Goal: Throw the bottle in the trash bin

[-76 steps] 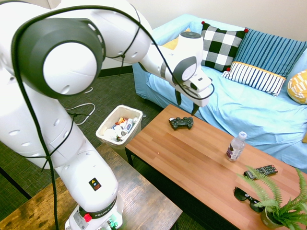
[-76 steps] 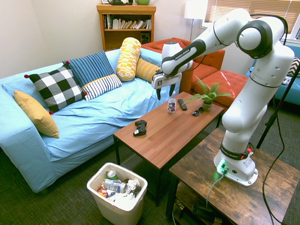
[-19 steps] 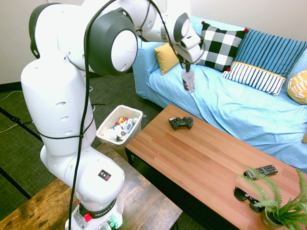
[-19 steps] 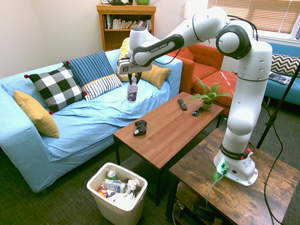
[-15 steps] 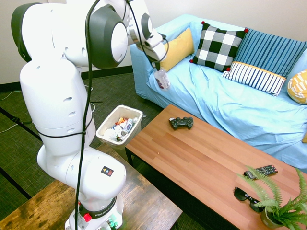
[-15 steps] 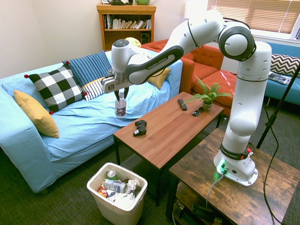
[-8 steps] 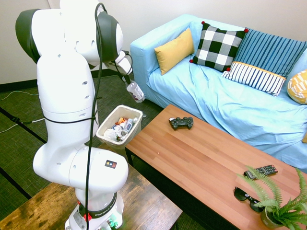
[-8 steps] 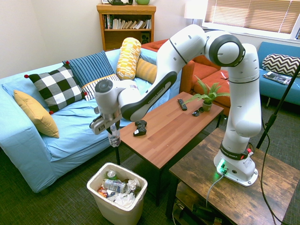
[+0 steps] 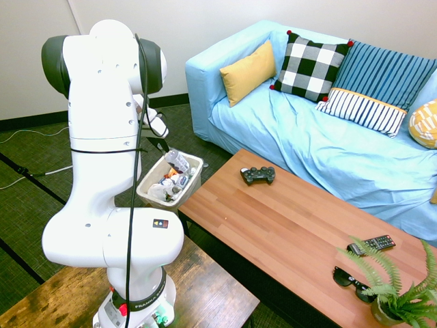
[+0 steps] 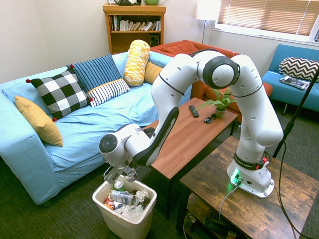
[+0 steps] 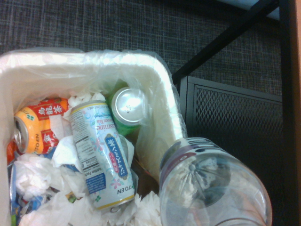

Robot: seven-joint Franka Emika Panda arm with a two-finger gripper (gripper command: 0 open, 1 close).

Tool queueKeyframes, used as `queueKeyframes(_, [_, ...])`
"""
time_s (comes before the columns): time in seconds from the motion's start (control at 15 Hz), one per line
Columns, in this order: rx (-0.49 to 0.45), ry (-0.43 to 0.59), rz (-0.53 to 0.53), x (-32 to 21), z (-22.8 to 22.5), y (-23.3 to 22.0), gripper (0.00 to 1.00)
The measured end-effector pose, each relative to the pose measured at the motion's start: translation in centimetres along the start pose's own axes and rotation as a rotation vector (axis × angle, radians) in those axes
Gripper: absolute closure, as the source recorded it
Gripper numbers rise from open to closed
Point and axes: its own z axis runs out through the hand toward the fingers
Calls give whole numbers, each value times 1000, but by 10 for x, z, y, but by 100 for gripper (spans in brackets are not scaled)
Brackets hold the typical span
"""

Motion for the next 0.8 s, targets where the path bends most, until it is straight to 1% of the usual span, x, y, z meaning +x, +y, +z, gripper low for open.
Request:
queueKeyframes(0.33, [13, -21, 20, 15, -6, -6, 0])
queueKeyframes(0.8, [11, -34, 34, 36, 1, -7, 0])
